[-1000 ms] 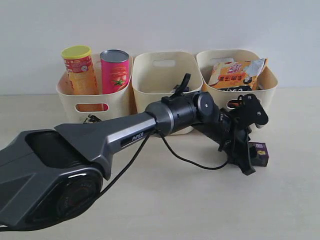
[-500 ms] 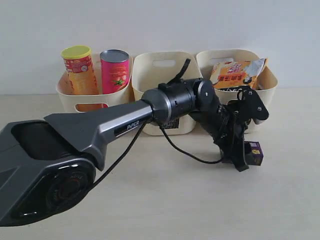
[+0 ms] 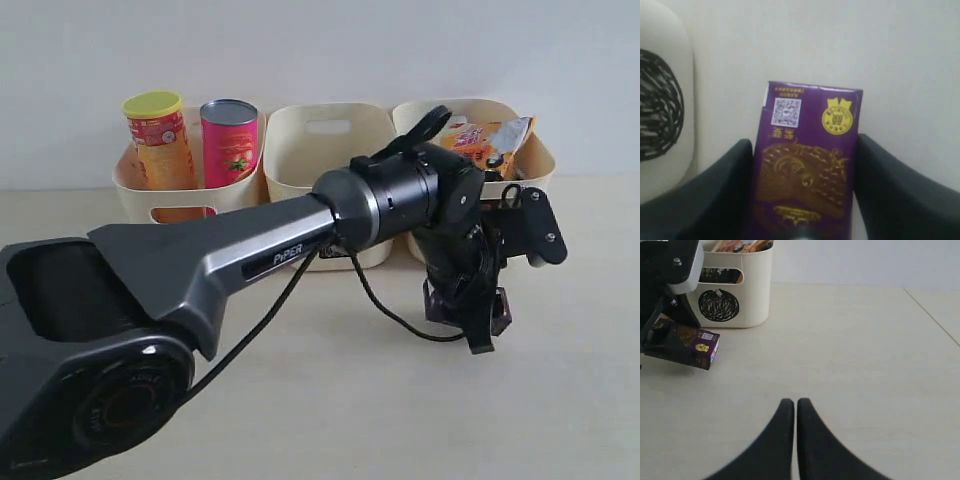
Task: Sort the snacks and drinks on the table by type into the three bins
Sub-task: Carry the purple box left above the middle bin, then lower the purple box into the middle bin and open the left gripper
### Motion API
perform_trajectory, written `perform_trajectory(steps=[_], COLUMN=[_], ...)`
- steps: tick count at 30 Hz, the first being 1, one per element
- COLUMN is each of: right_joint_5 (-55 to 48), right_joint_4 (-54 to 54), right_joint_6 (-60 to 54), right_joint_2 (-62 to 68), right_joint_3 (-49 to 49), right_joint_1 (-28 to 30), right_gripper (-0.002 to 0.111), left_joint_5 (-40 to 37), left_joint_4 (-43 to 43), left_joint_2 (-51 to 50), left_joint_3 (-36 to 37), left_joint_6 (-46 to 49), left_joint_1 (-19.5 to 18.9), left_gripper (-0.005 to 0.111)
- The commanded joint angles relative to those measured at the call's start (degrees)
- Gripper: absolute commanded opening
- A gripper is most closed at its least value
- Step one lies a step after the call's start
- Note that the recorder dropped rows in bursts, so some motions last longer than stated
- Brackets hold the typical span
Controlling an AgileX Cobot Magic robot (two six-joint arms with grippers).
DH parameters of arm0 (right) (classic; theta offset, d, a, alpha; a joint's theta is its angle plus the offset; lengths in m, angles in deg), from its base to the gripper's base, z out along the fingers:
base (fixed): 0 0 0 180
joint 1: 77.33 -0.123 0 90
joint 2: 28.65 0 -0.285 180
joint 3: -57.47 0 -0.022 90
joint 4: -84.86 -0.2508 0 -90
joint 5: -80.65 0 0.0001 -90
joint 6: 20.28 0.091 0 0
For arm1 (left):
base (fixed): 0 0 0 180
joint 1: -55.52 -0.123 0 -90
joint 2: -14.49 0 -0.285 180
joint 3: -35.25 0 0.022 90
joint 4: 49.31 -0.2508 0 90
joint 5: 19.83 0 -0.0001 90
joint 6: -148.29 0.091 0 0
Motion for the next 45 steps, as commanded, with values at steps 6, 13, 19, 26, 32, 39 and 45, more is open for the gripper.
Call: perform_trajectory(steps=[6,13,19,26,32,39,45], right_joint_5=[0.75,0.75,0.75,0.75,0.75,0.75,0.75], right_joint_4=[-0.13,-0.13,-0.13,-0.13,-0.13,-0.13,-0.13], right_joint_6=[-0.19,-0.19,-0.19,-0.19,-0.19,-0.19,-0.19], right_joint_2=[-0.28,-0.28,-0.28,-0.28,-0.28,-0.28,-0.28], right_joint_3=[-0.28,-0.28,-0.28,-0.28,-0.28,-0.28,-0.28], right_joint_1=[0.40,0.40,0.40,0.40,0.40,0.40,0.40], right_gripper=[0.000,0.000,0.000,0.000,0.000,0.000,0.000], left_joint_5=[8.12,25.92,33.72,40.90,55.20,66.16,66.72], left_joint_4=[-4.86,-7.74,-10.82,-10.82,-10.69,-8.49,-7.14], left_joint_2=[18.39,32.44,37.82,39.11,37.99,34.19,29.47], left_joint_3=[19.77,38.14,43.81,43.81,43.81,43.70,40.93], left_joint_6=[-1.98,-1.31,-1.40,-5.72,-14.83,-17.63,-17.53], left_joint_1=[1.81,1.81,1.28,-2.63,-9.66,-13.98,-15.46], left_gripper=[0.004,0.004,0.004,0.004,0.004,0.004,0.004])
